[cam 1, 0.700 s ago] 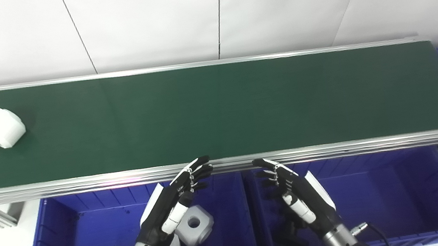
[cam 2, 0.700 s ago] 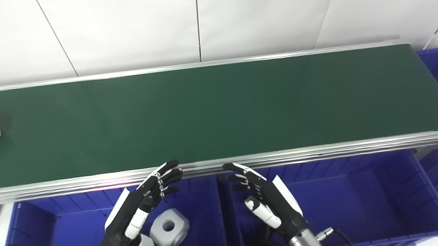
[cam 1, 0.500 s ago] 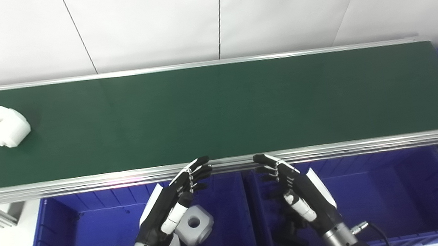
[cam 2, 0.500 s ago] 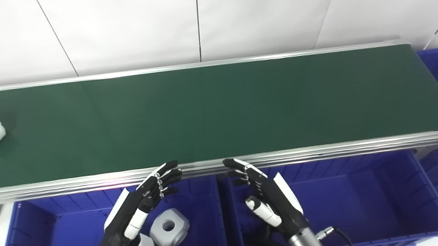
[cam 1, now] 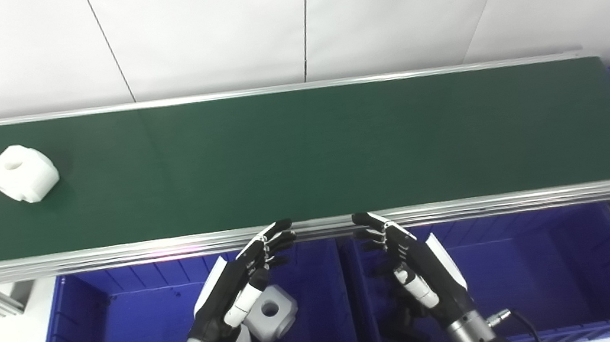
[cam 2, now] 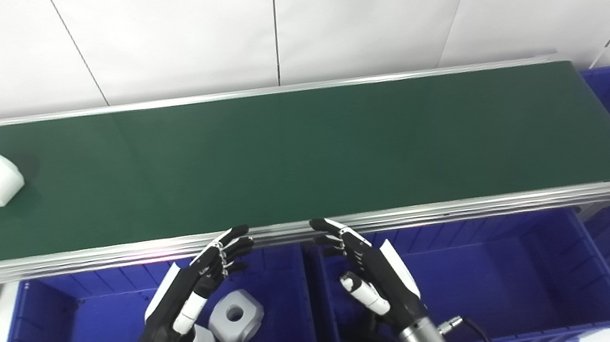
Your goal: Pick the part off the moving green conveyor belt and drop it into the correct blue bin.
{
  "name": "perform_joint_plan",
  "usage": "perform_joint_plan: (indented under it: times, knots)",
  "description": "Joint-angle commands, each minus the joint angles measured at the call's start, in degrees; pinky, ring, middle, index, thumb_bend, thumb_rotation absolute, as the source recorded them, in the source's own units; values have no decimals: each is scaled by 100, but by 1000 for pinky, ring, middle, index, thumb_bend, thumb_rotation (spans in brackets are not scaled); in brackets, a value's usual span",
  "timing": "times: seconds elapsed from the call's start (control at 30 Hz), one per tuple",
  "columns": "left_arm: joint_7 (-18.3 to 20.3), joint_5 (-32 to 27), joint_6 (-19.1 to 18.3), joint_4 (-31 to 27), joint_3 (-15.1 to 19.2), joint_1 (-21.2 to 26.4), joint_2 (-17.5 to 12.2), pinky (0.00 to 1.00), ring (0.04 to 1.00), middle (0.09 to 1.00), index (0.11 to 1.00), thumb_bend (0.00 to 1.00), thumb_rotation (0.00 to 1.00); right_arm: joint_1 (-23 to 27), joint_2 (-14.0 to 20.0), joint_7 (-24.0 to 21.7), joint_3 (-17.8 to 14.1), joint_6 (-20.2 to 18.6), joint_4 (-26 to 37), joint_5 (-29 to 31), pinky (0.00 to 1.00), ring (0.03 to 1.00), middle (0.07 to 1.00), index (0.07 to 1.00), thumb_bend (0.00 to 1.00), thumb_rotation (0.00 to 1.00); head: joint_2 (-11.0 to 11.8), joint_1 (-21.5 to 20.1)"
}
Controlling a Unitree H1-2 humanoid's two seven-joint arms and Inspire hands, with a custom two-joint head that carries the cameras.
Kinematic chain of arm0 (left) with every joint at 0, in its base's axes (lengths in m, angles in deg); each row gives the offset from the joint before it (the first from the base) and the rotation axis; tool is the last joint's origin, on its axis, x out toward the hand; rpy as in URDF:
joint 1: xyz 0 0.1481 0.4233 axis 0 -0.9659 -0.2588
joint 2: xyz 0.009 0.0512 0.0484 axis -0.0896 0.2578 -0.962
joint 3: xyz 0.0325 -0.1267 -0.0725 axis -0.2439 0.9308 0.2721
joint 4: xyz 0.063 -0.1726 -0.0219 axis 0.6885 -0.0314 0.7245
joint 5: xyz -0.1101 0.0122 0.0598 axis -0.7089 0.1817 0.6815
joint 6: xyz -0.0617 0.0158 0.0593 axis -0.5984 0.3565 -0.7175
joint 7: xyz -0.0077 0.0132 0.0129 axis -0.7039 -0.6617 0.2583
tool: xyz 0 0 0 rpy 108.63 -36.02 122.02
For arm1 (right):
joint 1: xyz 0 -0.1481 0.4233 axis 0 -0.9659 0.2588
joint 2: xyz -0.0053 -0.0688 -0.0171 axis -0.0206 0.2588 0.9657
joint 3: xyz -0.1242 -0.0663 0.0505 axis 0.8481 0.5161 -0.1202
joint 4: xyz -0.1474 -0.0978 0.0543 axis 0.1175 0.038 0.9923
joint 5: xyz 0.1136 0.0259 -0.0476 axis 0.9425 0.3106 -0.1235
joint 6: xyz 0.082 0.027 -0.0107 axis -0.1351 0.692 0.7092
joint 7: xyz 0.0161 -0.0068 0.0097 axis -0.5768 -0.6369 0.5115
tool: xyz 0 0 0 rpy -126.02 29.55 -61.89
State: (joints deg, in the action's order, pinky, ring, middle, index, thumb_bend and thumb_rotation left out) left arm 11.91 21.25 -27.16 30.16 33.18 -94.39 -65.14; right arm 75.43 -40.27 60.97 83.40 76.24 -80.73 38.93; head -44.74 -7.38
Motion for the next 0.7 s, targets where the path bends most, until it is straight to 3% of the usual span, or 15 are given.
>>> perform_joint_plan:
  times: [0.0,0.67]
  knots:
    - [-41,37,224,-129,-1,37,10,833,885,870,887,853,952,38,11,13,14,302,165,45,741,808,877,852,883,1000,-8,8]
    - [-30,7,272,-74,0,42,10,827,883,867,888,845,954,45,40,36,35,327,129,-37,734,803,880,854,877,1000,71,34]
